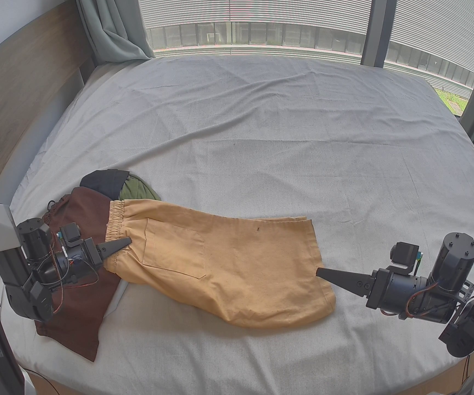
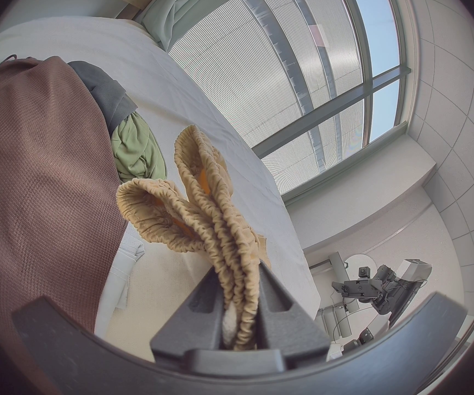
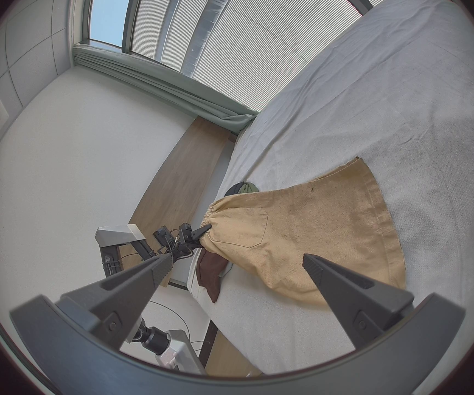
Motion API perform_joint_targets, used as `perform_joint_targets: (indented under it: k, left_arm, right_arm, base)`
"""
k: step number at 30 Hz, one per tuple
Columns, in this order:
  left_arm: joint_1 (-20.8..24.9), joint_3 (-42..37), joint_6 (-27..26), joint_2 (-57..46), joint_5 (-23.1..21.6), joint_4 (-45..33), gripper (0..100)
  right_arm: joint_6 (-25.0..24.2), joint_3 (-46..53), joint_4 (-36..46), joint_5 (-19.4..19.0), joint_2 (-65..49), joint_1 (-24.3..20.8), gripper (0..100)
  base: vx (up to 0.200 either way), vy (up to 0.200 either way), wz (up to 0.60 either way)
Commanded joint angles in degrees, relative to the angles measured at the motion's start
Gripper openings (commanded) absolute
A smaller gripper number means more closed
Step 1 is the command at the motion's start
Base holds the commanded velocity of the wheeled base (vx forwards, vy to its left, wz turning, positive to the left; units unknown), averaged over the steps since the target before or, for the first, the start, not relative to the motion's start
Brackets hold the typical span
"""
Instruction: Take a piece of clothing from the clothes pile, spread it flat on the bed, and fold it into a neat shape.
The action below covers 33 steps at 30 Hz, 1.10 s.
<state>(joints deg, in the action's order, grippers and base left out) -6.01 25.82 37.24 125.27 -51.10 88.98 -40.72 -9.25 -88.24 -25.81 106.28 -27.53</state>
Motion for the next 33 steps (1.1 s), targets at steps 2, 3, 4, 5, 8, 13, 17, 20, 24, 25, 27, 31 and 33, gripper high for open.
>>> perform_joint_targets:
  k: [2,3,4,5,8,13,17,20,24,25,27,31,33]
  left_arm:
    - [1.0,0.2,-0.2,0.1,0.6,0.1,0]
    - [1.5,0.3,-0.2,0.1,0.6,0.1,0]
    - [2.0,0.5,-0.3,0.1,0.7,0.1,0]
    - [2.2,0.5,-0.4,0.1,0.9,0.1,0]
    - [2.7,0.6,-0.6,0.0,1.0,0.1,0]
    - [5.0,0.6,-2.5,0.4,2.3,0.1,0]
    - [7.5,0.9,-3.4,0.6,4.7,0.1,0]
    - [9.3,0.5,-3.7,0.3,5.3,0.1,0]
    - [10.6,0.5,-3.9,0.8,5.3,0.1,0]
    - [10.7,0.6,-4.2,0.9,5.3,0.1,0]
    - [11.1,0.8,-4.3,0.9,5.4,0.1,0]
    - [12.3,0.9,-4.1,0.9,5.7,0.1,0]
    - [12.9,1.3,-3.9,0.9,6.5,0.1,0]
  right_arm:
    - [0.0,0.0,0.0,0.0,0.1,-0.2,100]
    - [0.0,0.0,0.0,0.0,0.1,-0.2,100]
    - [0.0,0.0,0.0,0.0,0.1,-0.2,100]
    - [0.0,0.0,0.0,0.0,0.1,0.0,100]
    - [0.0,-0.1,0.0,0.0,0.0,0.4,100]
    - [0.0,-0.1,0.0,0.0,0.0,0.1,100]
    - [0.0,-0.1,0.0,0.0,0.0,0.0,100]
    - [0.0,-0.1,0.0,0.0,-0.1,-0.1,100]
    - [0.0,-0.1,0.0,0.0,-0.1,-0.2,100]
    - [0.1,-0.1,0.0,0.0,-0.1,-0.2,100]
    - [0.1,-0.1,0.0,0.0,-0.3,-0.2,100]
    - [0.2,-0.1,0.0,0.0,-0.3,-0.2,100]
    - [0.2,-0.1,0.0,0.0,-0.2,-0.2,100]
  base:
    - [0.000,0.000,0.00]
    - [0.000,0.000,0.00]
    - [0.000,0.000,0.00]
    - [0.000,0.000,0.00]
    - [0.000,0.000,0.00]
    - [0.000,0.000,0.00]
    - [0.000,0.000,0.00]
    - [0.000,0.000,0.00]
    - [0.000,0.000,0.00]
    - [0.000,0.000,0.00]
    - [0.000,0.000,0.00]
    - [0.000,0.000,0.00]
    - [0.000,0.000,0.00]
